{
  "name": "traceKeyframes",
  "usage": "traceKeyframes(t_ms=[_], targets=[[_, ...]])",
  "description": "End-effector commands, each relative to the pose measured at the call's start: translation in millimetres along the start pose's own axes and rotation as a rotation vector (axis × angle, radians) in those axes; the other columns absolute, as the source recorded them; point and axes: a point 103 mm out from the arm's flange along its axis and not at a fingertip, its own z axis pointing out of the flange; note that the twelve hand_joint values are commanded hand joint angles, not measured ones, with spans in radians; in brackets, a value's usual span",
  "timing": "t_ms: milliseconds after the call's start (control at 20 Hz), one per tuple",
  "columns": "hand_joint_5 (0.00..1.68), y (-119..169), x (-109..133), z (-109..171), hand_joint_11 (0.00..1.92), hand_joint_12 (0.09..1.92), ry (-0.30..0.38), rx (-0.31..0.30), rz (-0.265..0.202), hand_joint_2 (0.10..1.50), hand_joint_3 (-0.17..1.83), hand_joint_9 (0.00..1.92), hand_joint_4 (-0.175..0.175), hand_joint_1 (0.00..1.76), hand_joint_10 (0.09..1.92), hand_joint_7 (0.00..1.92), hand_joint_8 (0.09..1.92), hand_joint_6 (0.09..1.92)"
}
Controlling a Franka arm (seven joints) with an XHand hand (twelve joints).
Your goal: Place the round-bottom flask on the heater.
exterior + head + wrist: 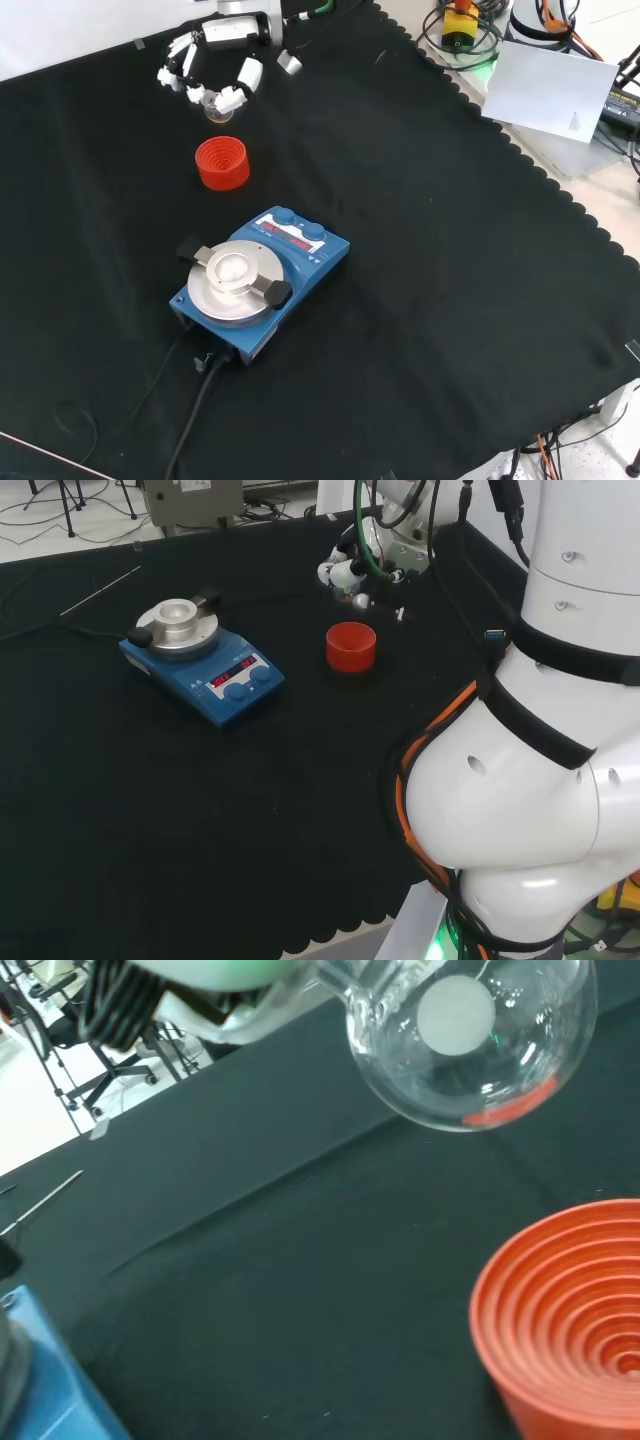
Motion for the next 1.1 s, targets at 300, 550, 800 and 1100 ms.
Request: traceKeyframes(t_ms=[300,550,800,1100], targets=[[1.23,0.1,34.2,5.6,0.29,1.31,0.01,0.019,-0.052,0.63,0.74,0.67,0.175,1.12,0.55,0.47,0.55,0.78],[1.24,12.3,54.5,15.4,0.3,1.31,0.035,0.037,-0.078,0.63,0.74,0.67,0.175,1.12,0.55,0.47,0.55,0.77],[1.24,29.2,82.9,29.8,0.3,1.31,0.052,0.059,-0.112,0.63,0.74,0.67,0.175,1.12,0.54,0.47,0.55,0.77],[1.24,44.0,112.6,45.8,0.31,1.31,0.091,0.066,-0.156,0.63,0.74,0.68,0.175,1.12,0.54,0.48,0.55,0.76]])
